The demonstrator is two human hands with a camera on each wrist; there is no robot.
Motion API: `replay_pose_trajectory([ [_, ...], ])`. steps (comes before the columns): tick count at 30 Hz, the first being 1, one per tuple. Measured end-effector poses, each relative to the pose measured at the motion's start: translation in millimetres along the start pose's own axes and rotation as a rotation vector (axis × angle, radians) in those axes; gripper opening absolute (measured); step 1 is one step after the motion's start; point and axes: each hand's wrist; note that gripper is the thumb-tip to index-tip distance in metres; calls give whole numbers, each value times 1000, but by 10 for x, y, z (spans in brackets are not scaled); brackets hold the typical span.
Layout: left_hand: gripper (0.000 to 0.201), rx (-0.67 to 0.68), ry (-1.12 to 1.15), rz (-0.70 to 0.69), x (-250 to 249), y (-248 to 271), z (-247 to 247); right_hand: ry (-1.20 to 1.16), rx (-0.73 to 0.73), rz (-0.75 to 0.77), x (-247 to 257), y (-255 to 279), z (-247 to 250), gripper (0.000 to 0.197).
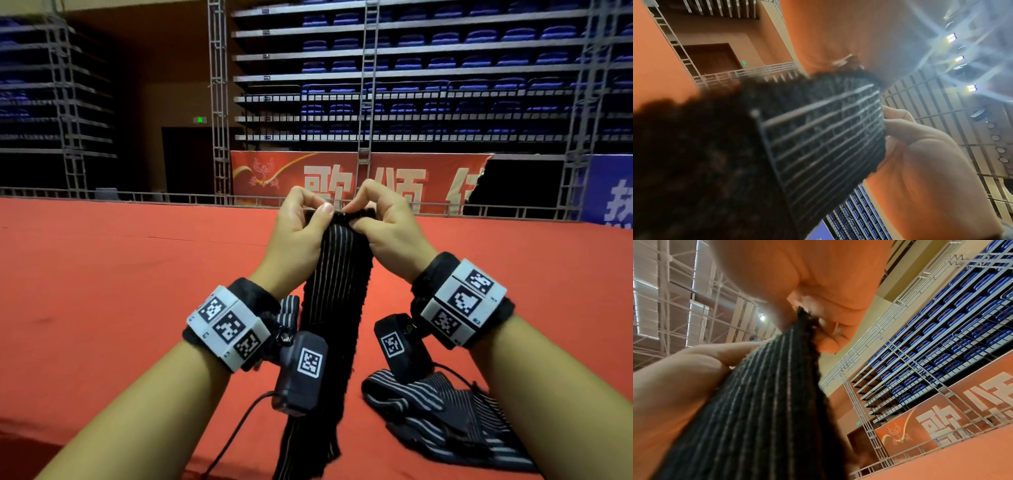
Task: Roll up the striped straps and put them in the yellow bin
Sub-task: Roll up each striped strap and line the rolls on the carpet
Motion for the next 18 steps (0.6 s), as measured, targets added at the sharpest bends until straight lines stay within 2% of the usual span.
replay_pose_trajectory([
  [3,13,24,-35,0,33,18,21,-30,32,-84,1,34,45,5],
  [5,13,44,-42,-6,42,45,27,30,59,-106,-66,45,71,10],
  [8,12,64,-29,25,56,88,13,125,82,-54,-114,84,103,14],
  [10,11,49,-5,64,40,107,5,183,40,-5,-109,113,118,17],
  [14,5,39,-32,34,-6,105,0,172,42,49,-49,158,130,9],
  [18,5,29,-16,39,-50,145,-43,233,55,114,-43,157,176,10],
])
Point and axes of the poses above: each hand's wrist, its own y-axis away from the middle knuckle, its own z-axis out of the back of the hand, x = y × z, and after that the axes turned 9 degrees about y, right-handed
